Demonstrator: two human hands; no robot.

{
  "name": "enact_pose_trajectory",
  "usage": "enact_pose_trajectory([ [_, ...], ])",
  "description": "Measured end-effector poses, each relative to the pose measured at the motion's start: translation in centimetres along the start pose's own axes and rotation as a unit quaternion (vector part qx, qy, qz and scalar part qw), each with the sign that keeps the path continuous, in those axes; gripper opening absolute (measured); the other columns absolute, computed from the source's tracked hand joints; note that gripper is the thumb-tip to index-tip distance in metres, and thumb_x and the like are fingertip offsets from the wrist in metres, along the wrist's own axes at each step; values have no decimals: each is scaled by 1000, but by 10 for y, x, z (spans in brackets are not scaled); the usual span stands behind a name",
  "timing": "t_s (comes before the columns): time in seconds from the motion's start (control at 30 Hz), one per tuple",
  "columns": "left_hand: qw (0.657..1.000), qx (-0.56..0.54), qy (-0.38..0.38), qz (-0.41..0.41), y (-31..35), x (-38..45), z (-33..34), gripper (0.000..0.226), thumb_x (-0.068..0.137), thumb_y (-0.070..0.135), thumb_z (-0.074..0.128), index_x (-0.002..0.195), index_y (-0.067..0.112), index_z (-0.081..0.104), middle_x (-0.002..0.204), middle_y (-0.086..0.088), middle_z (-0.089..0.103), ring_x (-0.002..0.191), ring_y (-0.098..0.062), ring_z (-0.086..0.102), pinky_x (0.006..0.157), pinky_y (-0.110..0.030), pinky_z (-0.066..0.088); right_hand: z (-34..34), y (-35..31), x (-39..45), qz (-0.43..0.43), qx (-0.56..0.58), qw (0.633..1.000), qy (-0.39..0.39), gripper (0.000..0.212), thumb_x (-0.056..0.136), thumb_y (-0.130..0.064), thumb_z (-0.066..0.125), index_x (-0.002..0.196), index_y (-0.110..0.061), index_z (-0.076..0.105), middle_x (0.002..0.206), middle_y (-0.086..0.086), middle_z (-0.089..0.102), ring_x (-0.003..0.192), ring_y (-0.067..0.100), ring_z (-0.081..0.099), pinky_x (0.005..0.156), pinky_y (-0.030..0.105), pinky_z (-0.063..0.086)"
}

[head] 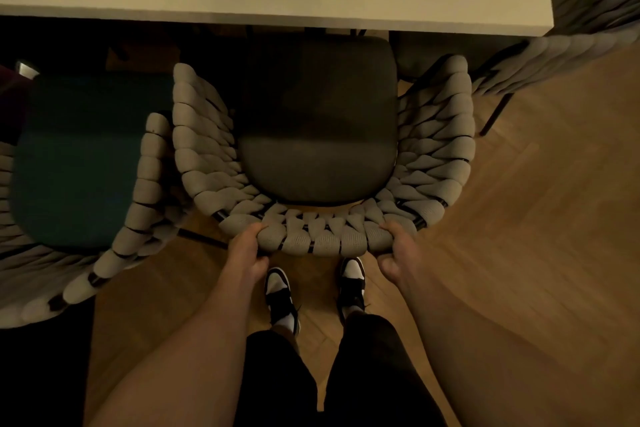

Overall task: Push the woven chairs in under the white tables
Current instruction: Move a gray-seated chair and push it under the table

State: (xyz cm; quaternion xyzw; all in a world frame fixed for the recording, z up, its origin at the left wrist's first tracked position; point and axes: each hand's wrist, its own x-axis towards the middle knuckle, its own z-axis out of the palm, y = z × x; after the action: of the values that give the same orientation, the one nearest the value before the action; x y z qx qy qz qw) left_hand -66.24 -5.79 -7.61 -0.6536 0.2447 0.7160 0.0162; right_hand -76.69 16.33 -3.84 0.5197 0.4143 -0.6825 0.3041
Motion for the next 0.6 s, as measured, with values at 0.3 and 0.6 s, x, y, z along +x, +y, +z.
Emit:
enact_pose_trajectory([
  [0.3, 816, 428, 173, 346, 5, -50, -22, 104, 77, 47, 81, 157, 22, 19, 160, -11, 23, 143, -31, 30, 106, -42, 38, -17, -21, -9, -281, -300, 894, 179, 86, 82, -47, 78, 149, -12, 38, 151, 9, 43, 138, 28, 42, 112, 51, 40],
  [0.6, 355, 876, -62, 321, -16, -43, 12, 60, 92, 55, 58, 146, 40, 38, 147, -1, 49, 143, -28, 33, 121, -62, 5, -16, -1, 2, -357, -895, 231, -131, 61, 97, -55, 50, 151, -34, 34, 151, -3, 46, 141, 22, 39, 120, 51, 6],
])
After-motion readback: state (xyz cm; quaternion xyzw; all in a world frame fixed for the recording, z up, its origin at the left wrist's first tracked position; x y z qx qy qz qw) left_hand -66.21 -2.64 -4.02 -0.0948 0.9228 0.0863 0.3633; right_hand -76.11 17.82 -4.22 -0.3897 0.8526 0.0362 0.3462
